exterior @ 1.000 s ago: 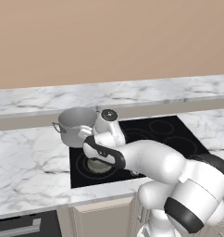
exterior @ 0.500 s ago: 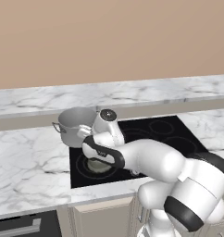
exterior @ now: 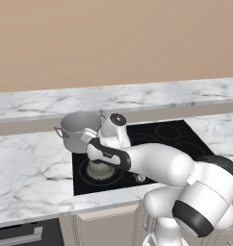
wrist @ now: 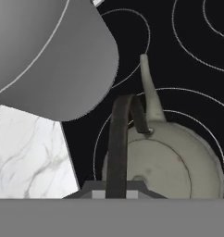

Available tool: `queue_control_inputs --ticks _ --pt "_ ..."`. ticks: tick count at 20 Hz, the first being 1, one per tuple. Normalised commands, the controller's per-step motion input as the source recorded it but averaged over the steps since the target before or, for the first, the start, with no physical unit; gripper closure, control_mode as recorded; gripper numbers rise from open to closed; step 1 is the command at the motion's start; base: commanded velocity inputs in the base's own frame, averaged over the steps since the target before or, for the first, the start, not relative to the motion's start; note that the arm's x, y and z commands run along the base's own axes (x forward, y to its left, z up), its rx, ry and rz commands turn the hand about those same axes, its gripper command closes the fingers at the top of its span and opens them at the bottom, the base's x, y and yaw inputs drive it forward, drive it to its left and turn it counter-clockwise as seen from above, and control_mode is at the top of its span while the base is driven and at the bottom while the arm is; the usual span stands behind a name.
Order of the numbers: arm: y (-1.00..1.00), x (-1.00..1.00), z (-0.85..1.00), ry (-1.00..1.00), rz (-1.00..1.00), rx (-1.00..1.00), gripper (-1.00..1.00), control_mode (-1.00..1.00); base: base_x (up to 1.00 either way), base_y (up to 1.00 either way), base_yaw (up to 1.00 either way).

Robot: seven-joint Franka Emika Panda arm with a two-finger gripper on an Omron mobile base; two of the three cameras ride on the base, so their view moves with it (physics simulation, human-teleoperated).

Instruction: Pick the kettle from the counter and place it on a stove burner. Then turn the burner on.

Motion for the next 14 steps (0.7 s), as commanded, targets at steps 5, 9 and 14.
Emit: queue_control_inputs --ticks 5,9,14 --pt "0.00 0.07 -0.46 -0.01 0.00 0.01 1.00 -1.00 0.00 0.00 0.00" --pt "0.00 0.10 -0.41 -0.03 0.00 0.00 1.00 -1.00 0.00 0.00 0.00" --pt "0.00 0.00 -0.07 0.00 0.00 0.00 -1.00 -1.00 0.00 0.00 0.00"
